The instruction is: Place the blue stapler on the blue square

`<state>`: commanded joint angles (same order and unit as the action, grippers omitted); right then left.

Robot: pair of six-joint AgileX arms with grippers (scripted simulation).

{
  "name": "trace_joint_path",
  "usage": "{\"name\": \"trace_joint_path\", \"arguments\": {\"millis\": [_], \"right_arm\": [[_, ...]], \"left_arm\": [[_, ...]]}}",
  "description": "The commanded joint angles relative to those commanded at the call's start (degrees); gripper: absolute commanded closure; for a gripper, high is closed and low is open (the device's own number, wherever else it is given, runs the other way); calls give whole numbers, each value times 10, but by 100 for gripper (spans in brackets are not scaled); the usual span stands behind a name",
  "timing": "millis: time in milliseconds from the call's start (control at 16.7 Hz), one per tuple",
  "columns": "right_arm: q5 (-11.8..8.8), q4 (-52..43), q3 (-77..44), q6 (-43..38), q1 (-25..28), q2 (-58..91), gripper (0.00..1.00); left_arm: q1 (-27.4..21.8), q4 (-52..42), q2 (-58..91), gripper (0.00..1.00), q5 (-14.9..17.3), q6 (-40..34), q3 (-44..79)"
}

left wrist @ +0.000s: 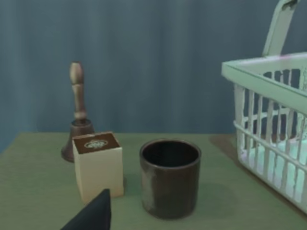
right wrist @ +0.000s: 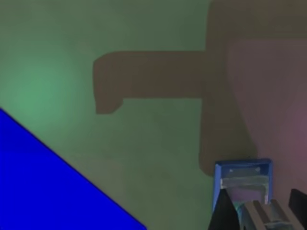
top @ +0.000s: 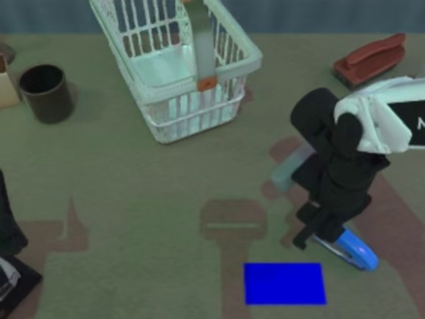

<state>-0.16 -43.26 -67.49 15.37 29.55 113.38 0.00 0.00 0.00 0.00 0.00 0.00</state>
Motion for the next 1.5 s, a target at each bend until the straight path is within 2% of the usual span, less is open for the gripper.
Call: {"name": "trace_joint_path", "arguments": {"millis": [480, 960, 1200, 1320, 1500], "right_arm": [[0, -190, -109, 3, 3, -72, 100], [2, -199, -122, -15, 3, -82, 100], [18, -178, -137, -120, 14, -90, 100], [28, -167, -145, -210, 20, -95, 100], [42, -157, -153, -387, 30, -101, 100]], "left_arm": [[0, 0, 0, 0, 0, 0, 0], [0, 0, 0, 0, 0, 0, 0], [0, 0, 0, 0, 0, 0, 0], [0, 0, 0, 0, 0, 0, 0], [0, 0, 0, 0, 0, 0, 0]]}}
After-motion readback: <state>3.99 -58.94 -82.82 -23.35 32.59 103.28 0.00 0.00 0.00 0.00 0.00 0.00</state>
